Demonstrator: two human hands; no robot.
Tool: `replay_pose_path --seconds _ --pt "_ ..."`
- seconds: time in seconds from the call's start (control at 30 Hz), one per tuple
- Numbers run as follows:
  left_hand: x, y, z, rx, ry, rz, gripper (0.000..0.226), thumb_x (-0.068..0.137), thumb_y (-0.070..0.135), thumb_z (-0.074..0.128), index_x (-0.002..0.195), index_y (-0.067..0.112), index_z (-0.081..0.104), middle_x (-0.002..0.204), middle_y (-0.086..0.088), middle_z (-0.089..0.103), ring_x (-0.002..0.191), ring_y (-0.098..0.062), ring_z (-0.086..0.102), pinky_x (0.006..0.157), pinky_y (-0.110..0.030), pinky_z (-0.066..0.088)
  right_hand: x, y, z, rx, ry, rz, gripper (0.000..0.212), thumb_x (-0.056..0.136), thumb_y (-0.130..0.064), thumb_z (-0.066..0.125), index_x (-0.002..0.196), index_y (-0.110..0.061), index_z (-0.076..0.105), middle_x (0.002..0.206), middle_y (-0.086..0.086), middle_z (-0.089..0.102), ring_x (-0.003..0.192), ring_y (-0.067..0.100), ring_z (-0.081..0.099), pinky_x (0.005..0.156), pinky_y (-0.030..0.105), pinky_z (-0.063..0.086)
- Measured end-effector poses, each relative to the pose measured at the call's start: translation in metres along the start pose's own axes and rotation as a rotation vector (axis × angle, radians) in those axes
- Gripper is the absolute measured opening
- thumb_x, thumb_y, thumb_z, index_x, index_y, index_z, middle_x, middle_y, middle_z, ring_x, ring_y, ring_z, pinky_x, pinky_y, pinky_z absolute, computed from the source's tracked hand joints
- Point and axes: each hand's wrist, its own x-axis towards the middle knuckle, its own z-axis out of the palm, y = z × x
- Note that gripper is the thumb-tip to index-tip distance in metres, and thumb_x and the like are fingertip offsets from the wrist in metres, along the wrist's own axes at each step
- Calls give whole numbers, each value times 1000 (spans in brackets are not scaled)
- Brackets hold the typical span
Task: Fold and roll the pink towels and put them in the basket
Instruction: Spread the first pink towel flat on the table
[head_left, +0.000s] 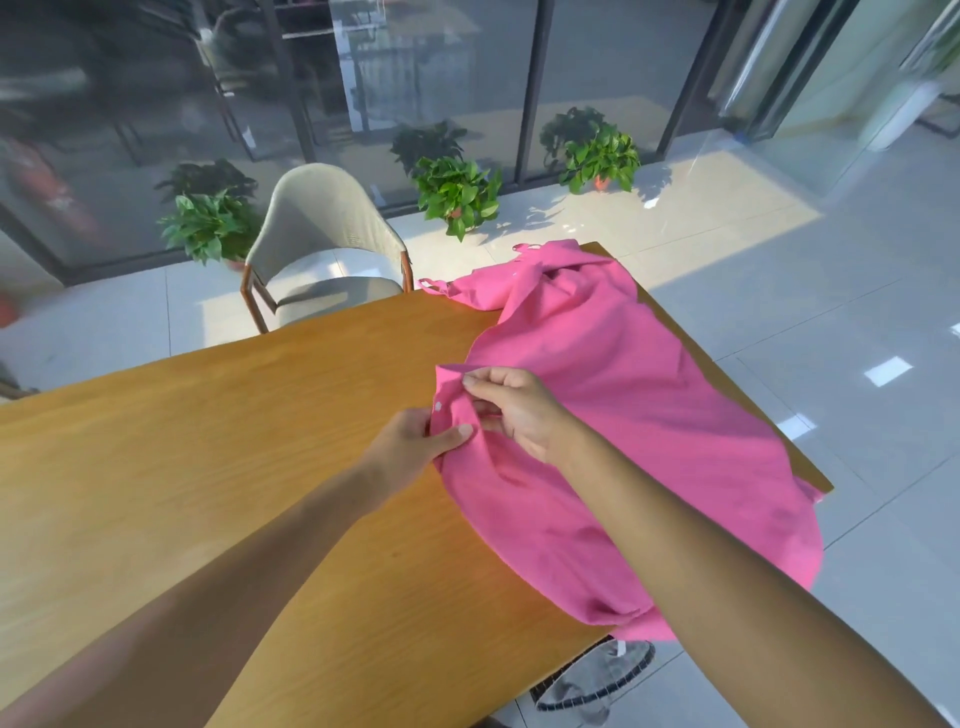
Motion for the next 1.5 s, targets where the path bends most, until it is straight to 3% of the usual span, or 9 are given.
replay_pose_path --seconds 0.23,0.33,0.5,0.57,0.73,0.87,1.03,1.33,1.5 --pt "-55 -47 -62 56 68 59 20 97 26 68 86 10 62 71 6 57 63 -10 51 61 -24 41 13 39 87 13 -57 39 12 102 -11 54 99 -8 65 87 7 72 76 15 69 71 29 58" --pt "-82 -71 -97 96 98 92 16 97 24 68 109 14 65 93 2 72 84 -17 68 77 -35 55 22 48 131 50 -114 41 13 102 -10 53 97 -9 65 88 8 71 77 15 70 76 32 60" --pt "-126 -97 -164 145 215 58 52 87 63 62 100 13 63 74 3 61 63 -19 53 58 -45 44 33 51 200 103 -191 37 12 101 -8 56 95 -9 67 84 3 75 77 15 72 70 29 59" --pt "-138 -104 -191 101 255 56 53 84 63 62 104 14 66 85 -5 71 74 -29 65 68 -52 54 38 53 221 79 -193 29 9 99 -11 60 96 -10 68 88 6 75 79 16 72 69 29 59" --pt "-167 -125 -255 -24 421 -24 30 86 47 69 78 19 60 70 -1 59 71 -24 54 61 -40 43 49 83 212 -755 129 -119 36 90 -28 72 123 -18 62 124 4 65 110 21 62 97 40 52" --pt "-186 -132 -278 -167 413 -89 20 98 31 65 109 15 71 97 -17 76 86 -37 74 72 -49 61 34 130 160 -1378 72 224 85 86 -49 70 155 -21 30 158 9 34 143 31 35 115 41 33" --pt "-197 -116 -286 -470 360 -93 28 96 25 64 121 12 68 102 -17 75 83 -27 73 61 -32 60 4 197 162 -1422 -58 278 69 88 -41 68 149 -26 39 148 9 46 132 29 48 108 35 41" --pt "-214 -116 -295 -482 306 -79 28 100 19 60 125 8 66 110 -18 72 92 -28 69 73 -32 61 -7 244 193 -1615 127 261 31 104 -18 39 134 -20 49 134 9 49 124 32 45 97 38 46" --pt "-223 -125 -300 -490 294 -104 29 98 23 62 122 8 67 100 -15 73 82 -25 71 61 -30 59 2 232 193 -1451 163 236 28 97 -20 55 124 -13 60 128 14 61 122 33 56 97 38 48"
